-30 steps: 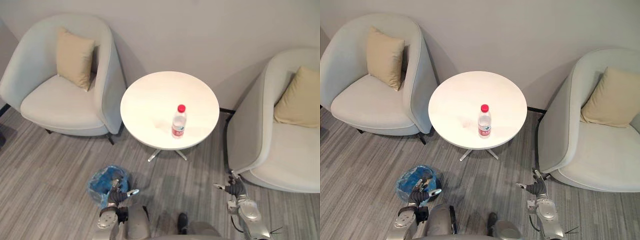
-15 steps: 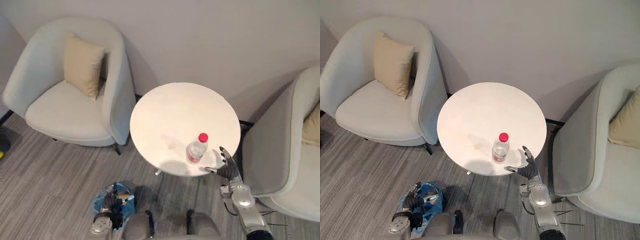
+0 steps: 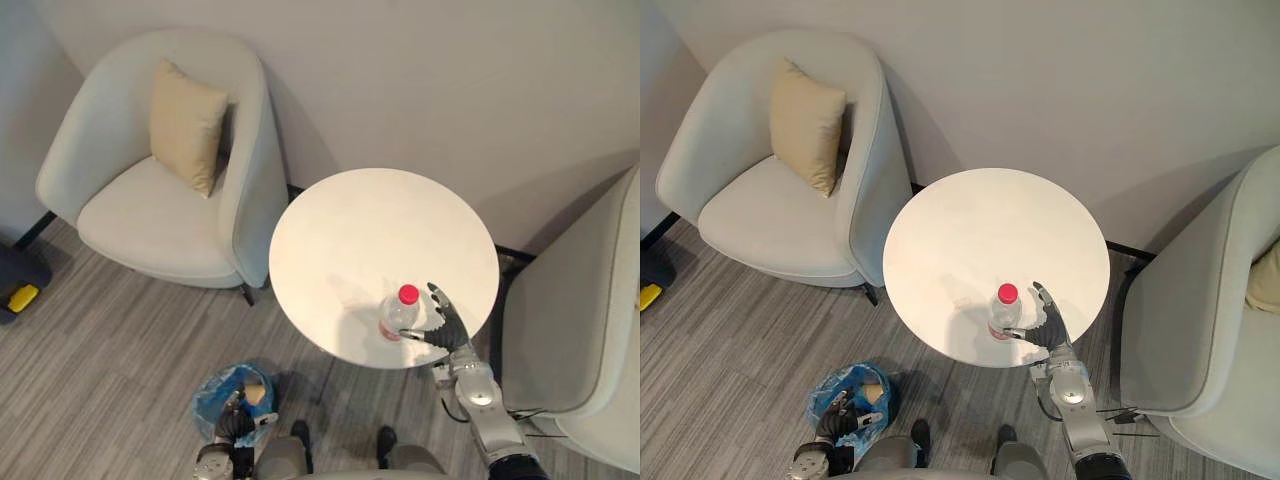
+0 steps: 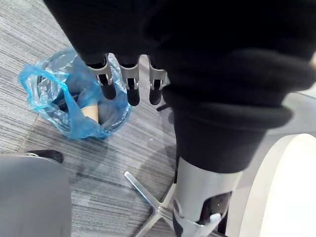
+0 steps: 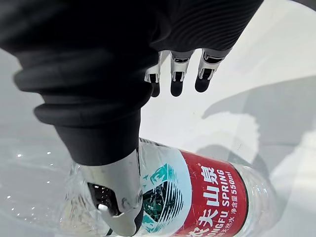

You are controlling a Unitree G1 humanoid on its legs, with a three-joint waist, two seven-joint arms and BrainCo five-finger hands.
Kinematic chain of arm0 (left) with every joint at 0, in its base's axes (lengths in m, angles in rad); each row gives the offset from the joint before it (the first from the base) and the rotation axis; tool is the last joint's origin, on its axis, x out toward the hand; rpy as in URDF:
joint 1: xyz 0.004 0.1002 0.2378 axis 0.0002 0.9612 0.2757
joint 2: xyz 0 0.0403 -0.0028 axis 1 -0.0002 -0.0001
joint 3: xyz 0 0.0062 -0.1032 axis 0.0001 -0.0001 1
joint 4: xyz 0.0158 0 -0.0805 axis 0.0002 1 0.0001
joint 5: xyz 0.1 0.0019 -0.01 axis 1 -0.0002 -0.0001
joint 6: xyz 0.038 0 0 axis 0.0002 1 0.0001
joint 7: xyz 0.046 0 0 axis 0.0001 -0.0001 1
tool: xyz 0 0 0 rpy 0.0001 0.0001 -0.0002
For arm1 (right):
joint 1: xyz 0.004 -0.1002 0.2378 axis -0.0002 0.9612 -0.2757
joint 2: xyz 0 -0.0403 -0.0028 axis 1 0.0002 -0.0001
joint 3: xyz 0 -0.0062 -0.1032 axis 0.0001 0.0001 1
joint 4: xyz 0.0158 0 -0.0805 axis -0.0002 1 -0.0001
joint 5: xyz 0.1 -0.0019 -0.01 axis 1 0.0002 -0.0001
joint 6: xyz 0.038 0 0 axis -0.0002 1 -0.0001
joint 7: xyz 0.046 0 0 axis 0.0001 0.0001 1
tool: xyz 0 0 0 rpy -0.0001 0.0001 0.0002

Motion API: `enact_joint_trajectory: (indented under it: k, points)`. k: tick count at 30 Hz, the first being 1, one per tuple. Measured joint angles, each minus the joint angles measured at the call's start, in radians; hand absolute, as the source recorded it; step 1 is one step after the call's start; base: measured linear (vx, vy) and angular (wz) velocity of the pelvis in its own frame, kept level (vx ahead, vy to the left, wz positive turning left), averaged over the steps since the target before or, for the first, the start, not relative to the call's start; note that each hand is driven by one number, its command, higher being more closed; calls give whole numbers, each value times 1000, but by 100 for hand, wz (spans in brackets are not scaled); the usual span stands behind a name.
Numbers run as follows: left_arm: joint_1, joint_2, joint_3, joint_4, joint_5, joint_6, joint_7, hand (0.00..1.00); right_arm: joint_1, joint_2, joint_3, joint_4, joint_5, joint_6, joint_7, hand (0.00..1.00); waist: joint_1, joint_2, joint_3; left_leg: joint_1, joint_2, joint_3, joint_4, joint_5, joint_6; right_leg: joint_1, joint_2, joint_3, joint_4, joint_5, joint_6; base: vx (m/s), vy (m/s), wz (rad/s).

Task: Gather rubbish on tea table into small bin, then transfer packed bag to large trash can.

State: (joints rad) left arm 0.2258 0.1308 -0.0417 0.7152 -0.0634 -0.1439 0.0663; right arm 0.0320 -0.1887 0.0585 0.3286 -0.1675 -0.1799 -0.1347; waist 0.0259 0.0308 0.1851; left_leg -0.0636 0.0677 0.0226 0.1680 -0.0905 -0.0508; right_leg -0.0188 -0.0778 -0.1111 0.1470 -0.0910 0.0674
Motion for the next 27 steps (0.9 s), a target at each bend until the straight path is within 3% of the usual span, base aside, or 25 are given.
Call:
enact_joint_trajectory:
  k: [2,3,7,11,19,21,24,27]
  points:
    - [0,0,-2,3,1,0,0,0,-35,7,2,55,2,1,-8,0,12,0,0,1,-6,-8,-23,21,2,-3,-10,-8,-6,7,0,-69,14,17]
    - [-1,0,-6,2,7,0,0,0,-51,8,2,78,6,1,-19,100,17,1,0,-2,-16,-21,-34,34,2,-4,-11,-20,-11,12,0,-87,20,26]
    - [3,5,-8,3,8,-1,1,0,-117,9,30,129,12,6,-41,100,21,3,1,-14,-18,-48,-70,73,3,-12,-13,-45,-25,31,0,-106,-4,22]
    - [4,6,-8,2,8,-1,1,0,-166,11,31,161,44,12,-63,100,46,10,5,-25,-22,-52,-99,96,0,-31,-14,-50,-28,42,0,-97,7,7]
    - [25,7,-8,1,7,-11,2,0,-190,11,30,153,85,15,-80,100,45,21,11,-50,-36,-77,-100,104,2,-47,-27,-64,-29,46,5,-4,11,7]
    - [24,6,-9,1,7,-16,2,0,-181,10,30,115,84,15,-83,100,45,21,11,-50,-38,-77,-100,107,7,-46,-28,-64,-30,46,6,47,0,3]
    - [15,3,-8,-1,7,-18,2,0,-84,11,32,-131,77,5,-83,100,42,21,11,-43,-44,-97,-101,107,7,-27,-31,-83,-30,36,14,57,-12,19]
    - [9,-1,-7,-2,8,-18,6,0,-24,13,40,-265,67,-13,-76,100,41,17,13,-26,-46,-109,-102,105,9,-8,-34,-98,-20,19,10,18,-18,20]
